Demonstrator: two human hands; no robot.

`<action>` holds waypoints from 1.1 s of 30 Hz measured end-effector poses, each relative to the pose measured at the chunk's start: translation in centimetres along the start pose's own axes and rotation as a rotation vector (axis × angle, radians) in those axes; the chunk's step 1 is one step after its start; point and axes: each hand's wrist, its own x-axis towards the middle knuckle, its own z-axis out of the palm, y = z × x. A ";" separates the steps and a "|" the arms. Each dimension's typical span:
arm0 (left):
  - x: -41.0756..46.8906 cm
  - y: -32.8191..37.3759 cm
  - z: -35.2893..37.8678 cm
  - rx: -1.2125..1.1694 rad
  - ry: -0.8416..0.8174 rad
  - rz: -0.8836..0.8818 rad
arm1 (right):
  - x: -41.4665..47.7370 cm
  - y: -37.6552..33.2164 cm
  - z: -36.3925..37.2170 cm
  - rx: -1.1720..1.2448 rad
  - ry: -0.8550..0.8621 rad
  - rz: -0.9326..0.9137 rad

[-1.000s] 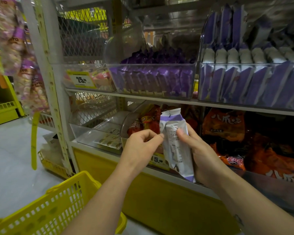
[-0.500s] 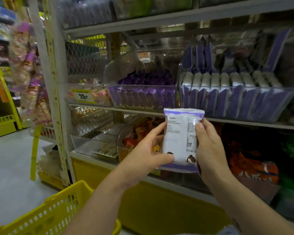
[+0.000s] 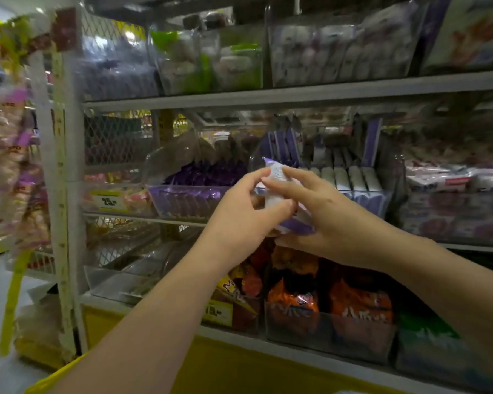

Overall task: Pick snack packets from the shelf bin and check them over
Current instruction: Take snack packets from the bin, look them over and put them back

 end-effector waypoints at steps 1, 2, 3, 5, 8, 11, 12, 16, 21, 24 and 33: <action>0.5 0.5 0.4 0.009 0.002 0.013 | 0.2 0.3 -0.5 -0.002 0.022 -0.008; 0.9 1.0 0.6 0.018 -0.004 0.021 | 0.4 0.6 -1.1 0.012 0.051 -0.017; 1.4 1.3 0.8 0.023 -0.019 0.030 | 0.7 1.0 -1.8 0.038 0.086 -0.021; 2.6 1.8 1.1 0.020 -0.064 0.057 | 1.2 2.1 -3.0 0.147 0.171 0.004; 4.8 2.2 1.3 0.072 -0.120 0.095 | 2.4 4.0 -4.0 0.363 0.264 0.086; 7.3 2.1 1.1 0.352 -0.132 0.118 | 4.1 6.5 -4.5 0.431 0.323 0.135; 8.1 1.8 0.9 0.473 -0.132 0.123 | 4.7 7.4 -4.7 0.444 0.347 0.147; 11.5 0.4 0.0 0.857 -0.084 0.152 | 7.5 10.6 -5.2 0.478 0.386 0.203; 15.8 -1.1 -1.1 1.067 -0.034 0.213 | 10.9 13.3 -4.7 0.346 0.368 0.239; 17.7 -2.2 -1.5 1.182 -0.043 0.217 | 12.9 15.0 -3.8 0.251 0.375 0.299; 20.6 -4.4 -2.2 1.068 -0.045 0.264 | 17.9 19.3 -1.7 0.156 0.210 0.338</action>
